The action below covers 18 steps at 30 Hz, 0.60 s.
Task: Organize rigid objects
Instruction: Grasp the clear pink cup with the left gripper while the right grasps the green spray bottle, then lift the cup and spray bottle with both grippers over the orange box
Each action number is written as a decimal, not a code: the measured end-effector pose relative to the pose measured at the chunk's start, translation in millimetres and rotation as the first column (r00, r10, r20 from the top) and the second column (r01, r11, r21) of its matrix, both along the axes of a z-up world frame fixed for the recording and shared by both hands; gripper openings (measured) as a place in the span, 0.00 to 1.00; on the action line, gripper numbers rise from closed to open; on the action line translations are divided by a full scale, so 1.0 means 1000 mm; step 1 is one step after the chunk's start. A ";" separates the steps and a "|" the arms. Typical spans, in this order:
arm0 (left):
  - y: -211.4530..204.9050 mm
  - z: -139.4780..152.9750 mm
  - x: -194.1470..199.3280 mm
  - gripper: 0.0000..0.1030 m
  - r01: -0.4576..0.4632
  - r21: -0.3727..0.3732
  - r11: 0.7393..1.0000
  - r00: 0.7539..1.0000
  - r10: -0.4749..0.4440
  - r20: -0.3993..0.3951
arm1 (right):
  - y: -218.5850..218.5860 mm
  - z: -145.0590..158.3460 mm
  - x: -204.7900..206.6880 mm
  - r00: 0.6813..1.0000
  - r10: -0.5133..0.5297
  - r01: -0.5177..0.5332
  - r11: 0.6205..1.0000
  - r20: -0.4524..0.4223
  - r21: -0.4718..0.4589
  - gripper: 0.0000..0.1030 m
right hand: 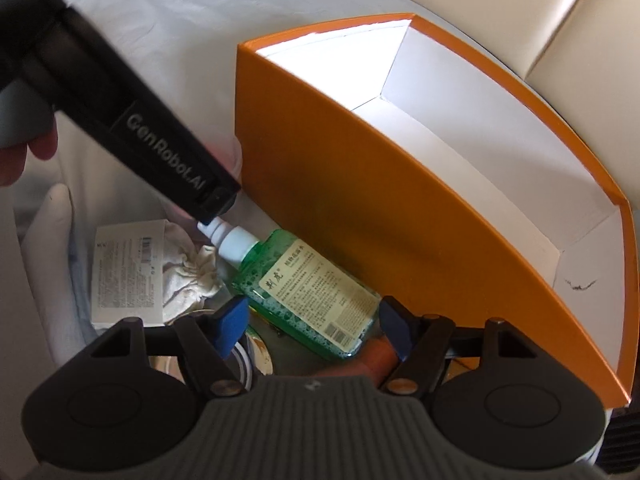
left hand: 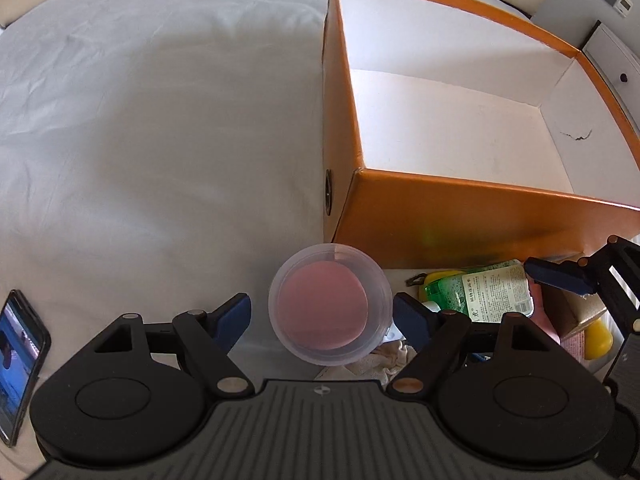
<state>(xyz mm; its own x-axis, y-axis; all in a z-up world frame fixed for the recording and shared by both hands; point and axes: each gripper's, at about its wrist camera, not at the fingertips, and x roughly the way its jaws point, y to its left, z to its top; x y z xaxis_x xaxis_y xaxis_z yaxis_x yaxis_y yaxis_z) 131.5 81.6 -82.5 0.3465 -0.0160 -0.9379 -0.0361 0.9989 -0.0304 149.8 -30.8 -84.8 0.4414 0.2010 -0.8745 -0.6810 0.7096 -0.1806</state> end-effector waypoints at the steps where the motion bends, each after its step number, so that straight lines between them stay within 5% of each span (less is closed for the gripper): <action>1: 0.001 -0.001 0.001 0.91 -0.010 -0.005 1.000 1.000 0.010 -0.004 | 0.001 -0.001 0.000 1.000 0.005 -0.005 1.000 0.005 -0.004 0.71; 13: -0.002 0.000 0.007 0.72 -0.031 -0.026 0.999 1.000 0.031 -0.004 | 0.014 -0.012 -0.006 0.999 0.020 -0.016 0.996 0.039 -0.084 0.73; 18: -0.001 0.007 -0.001 0.71 -0.034 -0.034 0.999 0.999 0.035 0.012 | 0.026 -0.014 -0.023 0.997 0.035 -0.027 0.993 0.072 -0.114 0.63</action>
<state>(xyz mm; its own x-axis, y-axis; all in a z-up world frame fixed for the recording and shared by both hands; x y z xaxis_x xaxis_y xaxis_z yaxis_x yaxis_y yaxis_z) 130.1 80.2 -75.0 0.3589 -0.0353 -0.9327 -0.0698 0.9955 -0.0645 127.3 -5.0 -98.3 0.5002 0.1169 -0.8580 -0.6842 0.6607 -0.3089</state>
